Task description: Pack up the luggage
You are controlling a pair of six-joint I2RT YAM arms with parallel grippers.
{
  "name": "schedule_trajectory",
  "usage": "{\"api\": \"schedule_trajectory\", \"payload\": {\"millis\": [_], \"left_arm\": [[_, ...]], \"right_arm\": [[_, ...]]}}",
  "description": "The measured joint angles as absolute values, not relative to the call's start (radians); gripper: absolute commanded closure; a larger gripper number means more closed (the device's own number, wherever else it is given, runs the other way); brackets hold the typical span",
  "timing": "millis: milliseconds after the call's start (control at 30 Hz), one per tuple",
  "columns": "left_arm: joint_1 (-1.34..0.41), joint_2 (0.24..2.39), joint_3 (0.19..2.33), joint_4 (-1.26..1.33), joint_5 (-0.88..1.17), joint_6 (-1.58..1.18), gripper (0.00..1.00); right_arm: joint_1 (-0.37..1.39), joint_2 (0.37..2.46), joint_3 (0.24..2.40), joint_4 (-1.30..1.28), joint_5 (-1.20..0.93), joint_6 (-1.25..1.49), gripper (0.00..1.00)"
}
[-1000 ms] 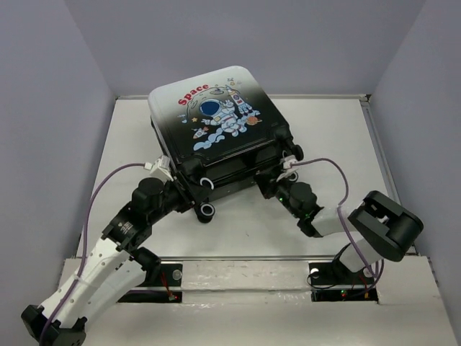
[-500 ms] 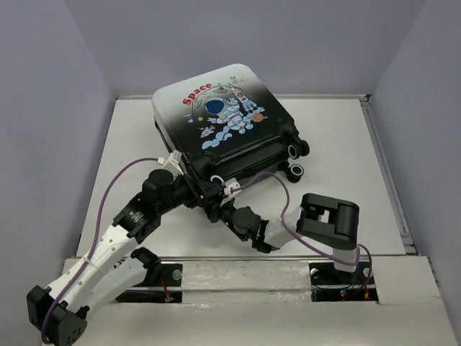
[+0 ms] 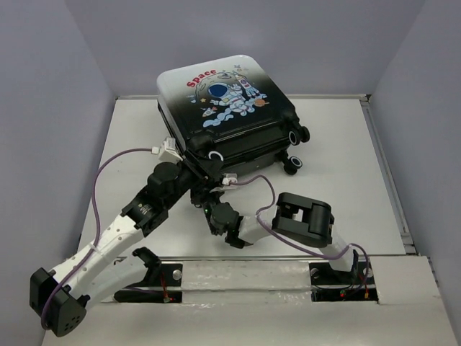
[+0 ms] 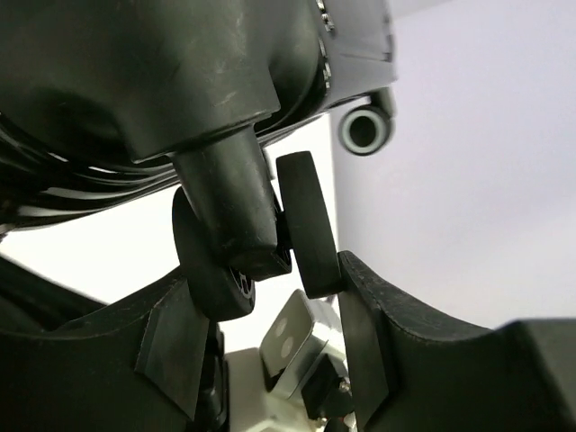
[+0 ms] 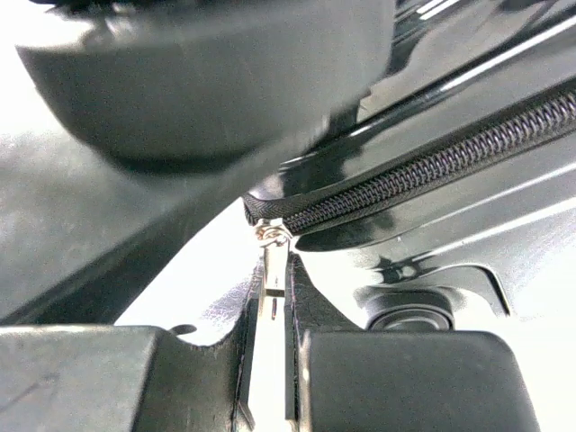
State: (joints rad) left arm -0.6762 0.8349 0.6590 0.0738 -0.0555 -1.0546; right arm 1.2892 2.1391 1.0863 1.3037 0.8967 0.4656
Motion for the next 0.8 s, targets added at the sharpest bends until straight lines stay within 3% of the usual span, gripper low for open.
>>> {"api": "schedule_trajectory", "payload": {"millis": [167,233,267,333,367,467,500,567,600,667,800], "left_arm": [[-0.725,0.856,0.659,0.178,-0.059,-1.091,0.94],[-0.746,0.861,0.659,0.195,-0.056,-1.103,0.94],[-0.754,0.862,0.659,0.195,-0.05,-1.111,0.94],[-0.762,0.861,0.653,0.19,-0.04,-1.123,0.94],[-0.768,0.858,0.646,0.191,-0.029,-1.134,0.92],[-0.804,0.851,0.607,0.183,0.009,-1.143,0.76],[-0.815,0.846,0.59,0.17,0.026,-1.143,0.65],[-0.836,0.803,0.535,0.192,0.043,-1.143,0.53],[-0.837,0.768,0.516,0.196,0.045,-1.143,0.4],[-0.836,0.701,0.463,0.197,0.044,-1.142,0.22],[-0.836,0.613,0.403,0.245,0.054,-1.116,0.09]], "right_arm": [[1.292,2.042,0.999,1.304,0.903,0.46,0.93],[1.296,2.01,0.954,1.317,0.878,0.44,0.89],[1.298,2.007,0.941,1.327,0.868,0.438,0.71],[1.298,2.001,0.901,1.356,0.837,0.436,0.5],[1.302,1.991,0.854,1.367,0.774,0.444,0.34],[1.378,1.943,0.672,1.335,0.655,0.472,0.16],[1.407,1.924,0.61,1.321,0.632,0.478,0.14],[1.457,1.849,0.463,1.293,0.581,0.503,0.09],[1.462,1.787,0.39,1.274,0.561,0.522,0.07],[1.45,1.616,0.301,1.203,0.542,0.559,0.07],[1.434,1.335,0.368,0.944,0.501,0.593,0.04]]}}
